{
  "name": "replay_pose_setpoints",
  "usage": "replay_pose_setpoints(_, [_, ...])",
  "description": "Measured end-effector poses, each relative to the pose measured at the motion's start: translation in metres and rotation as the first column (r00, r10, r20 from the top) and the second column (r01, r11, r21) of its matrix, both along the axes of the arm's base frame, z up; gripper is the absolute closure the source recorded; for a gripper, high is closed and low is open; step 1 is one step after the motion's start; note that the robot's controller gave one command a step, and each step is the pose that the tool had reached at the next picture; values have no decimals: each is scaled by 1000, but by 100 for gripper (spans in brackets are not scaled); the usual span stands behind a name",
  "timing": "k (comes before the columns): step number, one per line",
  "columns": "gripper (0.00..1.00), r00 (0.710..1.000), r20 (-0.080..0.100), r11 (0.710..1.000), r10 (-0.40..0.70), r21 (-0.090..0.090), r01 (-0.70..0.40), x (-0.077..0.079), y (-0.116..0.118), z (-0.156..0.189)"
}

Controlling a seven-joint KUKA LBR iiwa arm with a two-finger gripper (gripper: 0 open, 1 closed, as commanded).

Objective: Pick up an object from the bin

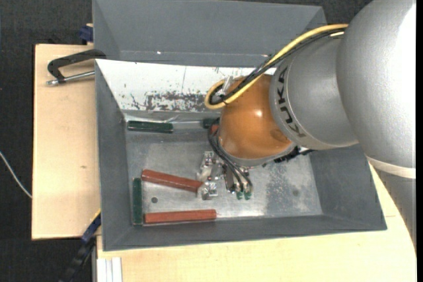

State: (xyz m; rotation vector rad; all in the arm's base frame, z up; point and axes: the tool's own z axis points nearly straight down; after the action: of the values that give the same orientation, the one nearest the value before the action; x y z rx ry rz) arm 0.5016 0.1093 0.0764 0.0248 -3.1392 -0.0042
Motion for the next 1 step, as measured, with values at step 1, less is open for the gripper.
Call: replay_pose_setpoints(1, [100,1000,6,1000,-16,-1,16,23,5,123])
